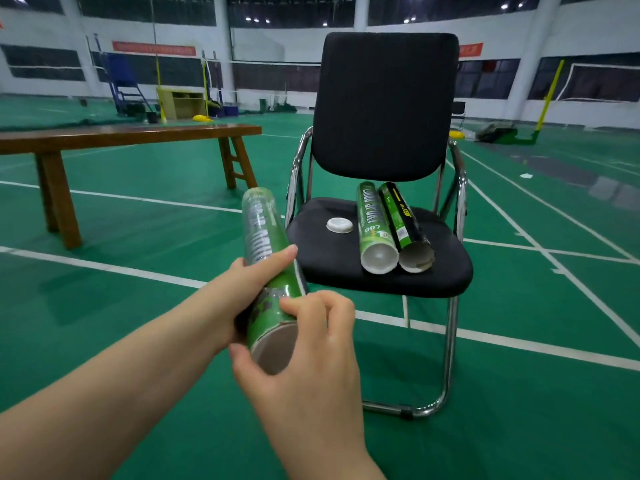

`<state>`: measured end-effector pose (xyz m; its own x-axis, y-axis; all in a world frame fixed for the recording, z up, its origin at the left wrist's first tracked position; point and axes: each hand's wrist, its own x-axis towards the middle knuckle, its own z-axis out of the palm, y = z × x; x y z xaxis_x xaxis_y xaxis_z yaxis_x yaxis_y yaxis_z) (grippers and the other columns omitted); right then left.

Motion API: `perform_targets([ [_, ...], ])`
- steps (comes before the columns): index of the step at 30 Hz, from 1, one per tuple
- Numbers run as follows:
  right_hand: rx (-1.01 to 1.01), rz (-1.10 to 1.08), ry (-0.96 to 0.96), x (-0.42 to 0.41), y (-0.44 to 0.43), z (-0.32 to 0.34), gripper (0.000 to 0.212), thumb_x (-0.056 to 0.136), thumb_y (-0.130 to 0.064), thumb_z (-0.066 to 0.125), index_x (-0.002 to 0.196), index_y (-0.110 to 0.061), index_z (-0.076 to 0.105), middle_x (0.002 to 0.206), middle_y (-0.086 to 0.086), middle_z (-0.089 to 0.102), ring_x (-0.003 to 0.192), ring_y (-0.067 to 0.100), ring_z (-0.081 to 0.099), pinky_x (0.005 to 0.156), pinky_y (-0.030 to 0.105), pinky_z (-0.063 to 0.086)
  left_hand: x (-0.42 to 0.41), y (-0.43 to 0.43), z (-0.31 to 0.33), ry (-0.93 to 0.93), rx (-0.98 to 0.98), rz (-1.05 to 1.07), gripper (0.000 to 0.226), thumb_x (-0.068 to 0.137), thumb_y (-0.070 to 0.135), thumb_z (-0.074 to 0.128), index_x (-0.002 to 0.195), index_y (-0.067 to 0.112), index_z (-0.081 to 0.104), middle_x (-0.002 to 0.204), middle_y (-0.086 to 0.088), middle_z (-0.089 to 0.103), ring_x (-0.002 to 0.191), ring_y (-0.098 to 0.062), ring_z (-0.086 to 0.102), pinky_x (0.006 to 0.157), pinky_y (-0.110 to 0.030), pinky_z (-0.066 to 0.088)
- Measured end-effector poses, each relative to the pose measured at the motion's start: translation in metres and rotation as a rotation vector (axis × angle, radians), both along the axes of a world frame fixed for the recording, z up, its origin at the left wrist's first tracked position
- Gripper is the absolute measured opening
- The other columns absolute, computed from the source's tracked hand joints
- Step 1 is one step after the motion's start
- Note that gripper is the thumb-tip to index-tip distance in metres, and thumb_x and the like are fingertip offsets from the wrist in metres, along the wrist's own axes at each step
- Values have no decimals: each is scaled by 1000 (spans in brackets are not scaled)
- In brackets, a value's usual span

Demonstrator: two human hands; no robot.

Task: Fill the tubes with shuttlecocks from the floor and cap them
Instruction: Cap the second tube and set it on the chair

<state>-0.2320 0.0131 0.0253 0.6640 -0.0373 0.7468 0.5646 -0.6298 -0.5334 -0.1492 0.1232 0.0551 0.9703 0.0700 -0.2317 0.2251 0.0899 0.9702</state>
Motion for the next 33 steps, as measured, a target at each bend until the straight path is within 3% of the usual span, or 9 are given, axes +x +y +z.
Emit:
perform_targets([
  [4,74,62,101,26,-14,-5,47,66,-50,59,103,-32,36,140,1,39,125,24,47,89,32,47,17,-30,16,-103,-32,1,69,70,38,72,124,14,38,106,-17,61,71,-23,64,50,-28,53],
  [9,63,102,164,65,-46,4,54,75,-39,71,114,-33,34,147,-2,31,140,15,25,107,32,33,59,-63,26,-131,-46,-33,66,73,36,73,124,16,37,103,-15,61,70,-22,66,48,-26,52],
  [13,10,82,181,97,-80,17,59,81,-39,66,129,-26,35,154,-3,16,143,12,8,114,31,22,97,-96,33,-149,-74,-77,73,71,39,74,128,15,36,108,-15,61,83,-28,66,63,-34,55],
  [16,-69,40,210,122,-107,28,66,80,-41,65,135,-29,31,155,-5,8,143,13,-2,117,34,12,130,-126,38,-180,-10,-85,103,50,60,77,134,16,34,125,-15,54,106,-33,58,86,-47,50],
  [18,-131,-22,216,139,-127,32,74,77,-43,67,138,-33,25,155,-6,4,143,15,-6,117,40,8,152,-146,39,-187,0,-111,105,48,62,76,134,17,35,129,-14,52,113,-34,54,95,-51,44],
  [21,-186,-106,247,161,-157,33,80,74,-45,68,138,-39,19,155,-7,-1,143,18,-3,116,46,6,175,-174,38,-187,-62,-126,83,68,44,75,133,13,36,126,-18,54,110,-36,56,93,-52,46],
  [24,-174,-145,296,182,-182,28,81,74,-42,69,138,-36,19,154,-4,5,142,15,9,116,46,5,195,-202,37,-187,-44,-133,89,63,41,79,133,13,33,124,-18,55,105,-35,59,88,-50,50],
  [27,-107,-151,263,201,-199,18,75,72,-38,71,134,-30,29,144,-4,27,130,20,35,108,47,29,213,-221,34,-142,-45,-164,86,64,38,80,131,17,31,111,-15,60,88,-31,65,71,-42,56],
  [33,128,-157,219,226,-216,-2,70,72,-36,72,131,-29,35,134,-5,36,119,17,45,94,36,45,234,-244,30,-186,151,-201,91,67,43,76,136,21,22,109,-10,58,89,-28,63,80,-43,54],
])
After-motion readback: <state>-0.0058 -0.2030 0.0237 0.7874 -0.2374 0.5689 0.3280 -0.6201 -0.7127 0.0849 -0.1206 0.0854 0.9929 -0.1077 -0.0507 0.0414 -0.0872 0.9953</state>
